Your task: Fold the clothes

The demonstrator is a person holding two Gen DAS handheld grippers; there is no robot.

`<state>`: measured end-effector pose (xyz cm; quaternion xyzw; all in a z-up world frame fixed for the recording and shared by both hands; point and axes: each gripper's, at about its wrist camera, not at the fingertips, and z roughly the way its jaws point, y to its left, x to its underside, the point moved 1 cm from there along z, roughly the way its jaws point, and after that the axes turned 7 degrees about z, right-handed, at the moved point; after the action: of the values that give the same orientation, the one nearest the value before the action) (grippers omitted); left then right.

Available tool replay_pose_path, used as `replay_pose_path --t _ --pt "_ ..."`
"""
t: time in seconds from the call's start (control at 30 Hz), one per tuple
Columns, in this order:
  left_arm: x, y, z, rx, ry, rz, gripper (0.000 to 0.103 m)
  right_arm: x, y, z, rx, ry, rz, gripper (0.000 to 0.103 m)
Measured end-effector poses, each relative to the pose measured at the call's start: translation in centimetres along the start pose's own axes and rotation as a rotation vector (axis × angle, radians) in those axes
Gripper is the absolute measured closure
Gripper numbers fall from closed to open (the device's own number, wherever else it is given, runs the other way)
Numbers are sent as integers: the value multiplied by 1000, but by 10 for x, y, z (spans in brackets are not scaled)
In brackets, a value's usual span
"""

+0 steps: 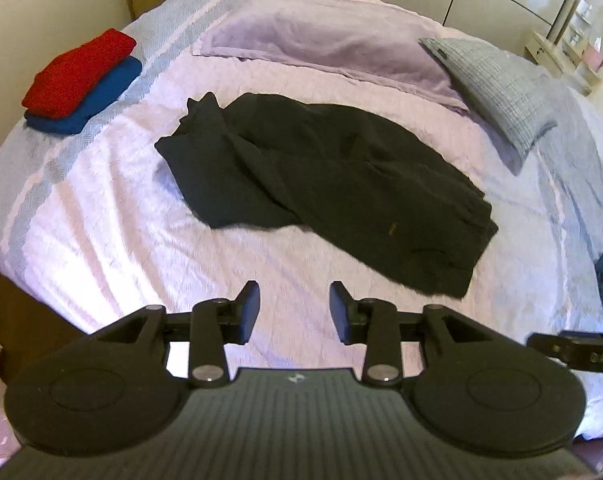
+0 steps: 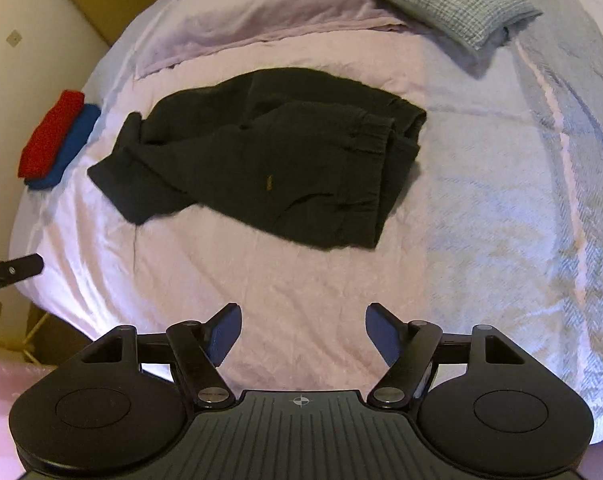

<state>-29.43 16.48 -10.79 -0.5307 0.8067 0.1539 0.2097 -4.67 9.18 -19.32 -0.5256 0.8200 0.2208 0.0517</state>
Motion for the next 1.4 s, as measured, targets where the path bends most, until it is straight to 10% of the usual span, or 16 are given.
replay_pose_path --t 0.6,1.4 --pt "8 0 -7 -45 -34 66 53 23 38 -6 41 -60 37 31" --pt "-99 127 69 107 -44 286 53 -14 149 42 205 -149 268 31"
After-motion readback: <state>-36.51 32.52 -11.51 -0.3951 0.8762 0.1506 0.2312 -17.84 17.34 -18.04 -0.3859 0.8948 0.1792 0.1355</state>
